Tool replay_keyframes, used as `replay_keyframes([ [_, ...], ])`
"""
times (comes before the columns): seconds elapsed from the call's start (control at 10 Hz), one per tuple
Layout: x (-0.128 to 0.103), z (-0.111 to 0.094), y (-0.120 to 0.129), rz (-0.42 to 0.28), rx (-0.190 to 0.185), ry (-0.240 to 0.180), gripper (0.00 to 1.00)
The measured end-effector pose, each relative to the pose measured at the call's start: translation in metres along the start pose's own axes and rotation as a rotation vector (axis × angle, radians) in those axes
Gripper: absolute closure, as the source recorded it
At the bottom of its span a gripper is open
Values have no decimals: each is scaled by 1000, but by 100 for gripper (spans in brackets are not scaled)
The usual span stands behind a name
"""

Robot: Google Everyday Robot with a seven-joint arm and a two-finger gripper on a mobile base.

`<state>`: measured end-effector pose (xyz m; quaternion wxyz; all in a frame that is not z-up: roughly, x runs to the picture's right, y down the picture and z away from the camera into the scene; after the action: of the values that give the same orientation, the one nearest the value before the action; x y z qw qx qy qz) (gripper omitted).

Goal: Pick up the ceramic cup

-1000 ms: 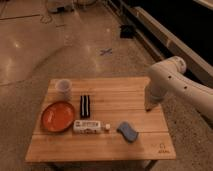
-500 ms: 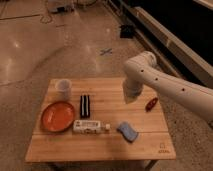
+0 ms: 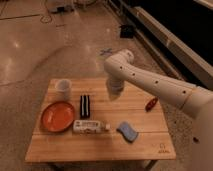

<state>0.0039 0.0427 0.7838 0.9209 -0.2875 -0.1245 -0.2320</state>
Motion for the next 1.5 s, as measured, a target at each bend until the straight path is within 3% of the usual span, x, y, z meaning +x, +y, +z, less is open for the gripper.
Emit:
replay_keyframes([
  [0.6,-40,12,-47,-64,18,-36,26],
  [0.9,-69,17,-72,-62,28,-106,26],
  [1.3,-101,23,-100,-39,53,-229,26],
  [1.5,-113,25,-116,-44,101,-252,26],
])
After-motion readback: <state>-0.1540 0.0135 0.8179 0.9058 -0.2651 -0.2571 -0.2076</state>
